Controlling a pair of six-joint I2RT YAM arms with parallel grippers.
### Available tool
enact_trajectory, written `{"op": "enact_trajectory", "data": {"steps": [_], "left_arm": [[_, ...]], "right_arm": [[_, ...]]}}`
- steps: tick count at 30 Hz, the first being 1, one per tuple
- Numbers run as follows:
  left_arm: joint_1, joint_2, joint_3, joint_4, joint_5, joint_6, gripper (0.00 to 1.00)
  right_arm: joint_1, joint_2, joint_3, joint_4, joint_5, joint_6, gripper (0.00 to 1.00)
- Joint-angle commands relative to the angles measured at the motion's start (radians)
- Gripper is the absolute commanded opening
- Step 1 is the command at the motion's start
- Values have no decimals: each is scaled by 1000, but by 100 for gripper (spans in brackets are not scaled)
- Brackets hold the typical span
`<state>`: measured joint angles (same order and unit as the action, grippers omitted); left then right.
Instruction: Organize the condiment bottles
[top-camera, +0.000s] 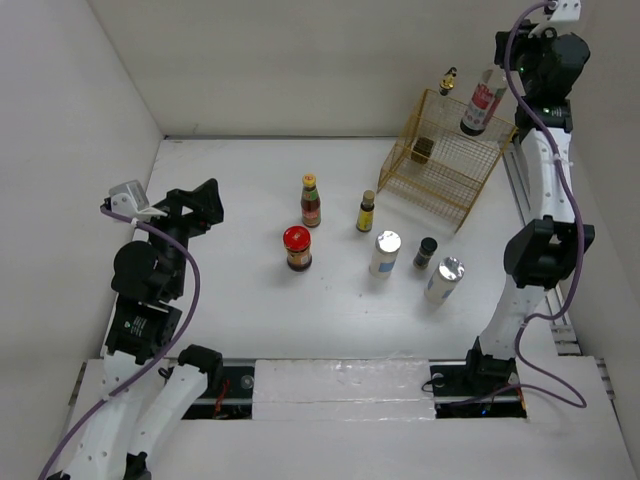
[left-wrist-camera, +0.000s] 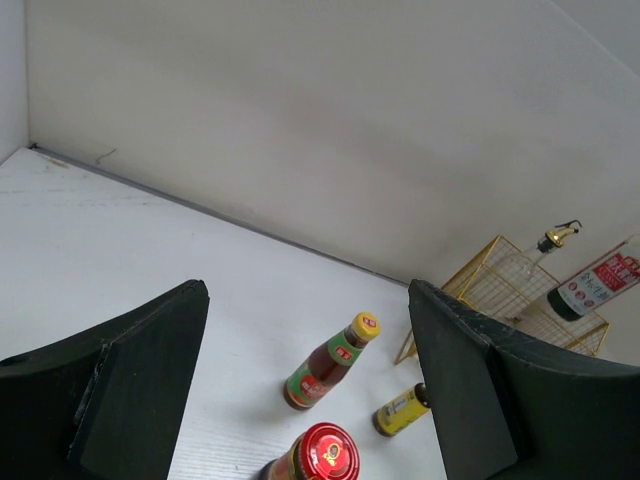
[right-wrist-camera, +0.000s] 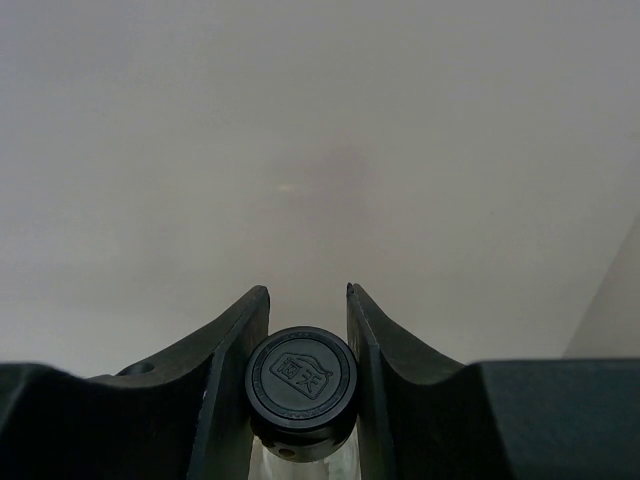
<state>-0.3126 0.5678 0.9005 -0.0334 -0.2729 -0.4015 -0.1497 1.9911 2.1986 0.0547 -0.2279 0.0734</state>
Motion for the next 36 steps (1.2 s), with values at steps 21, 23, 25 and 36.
{"op": "enact_trajectory", "data": {"steps": [21, 23, 25, 36], "left_arm": [[-2, 12, -6, 52, 18, 10, 77], [-2, 12, -6, 52, 27, 10, 77], [-2, 3, -6, 52, 28, 10, 77], [-2, 3, -6, 52, 37, 10, 77]], "right_arm": [[-47, -138, -180, 191, 254, -81, 2], [-47, -138, -180, 191, 268, -81, 2], [-47, -150, -238, 209, 268, -81, 3], [-47, -230, -580, 358, 254, -34, 7]]}}
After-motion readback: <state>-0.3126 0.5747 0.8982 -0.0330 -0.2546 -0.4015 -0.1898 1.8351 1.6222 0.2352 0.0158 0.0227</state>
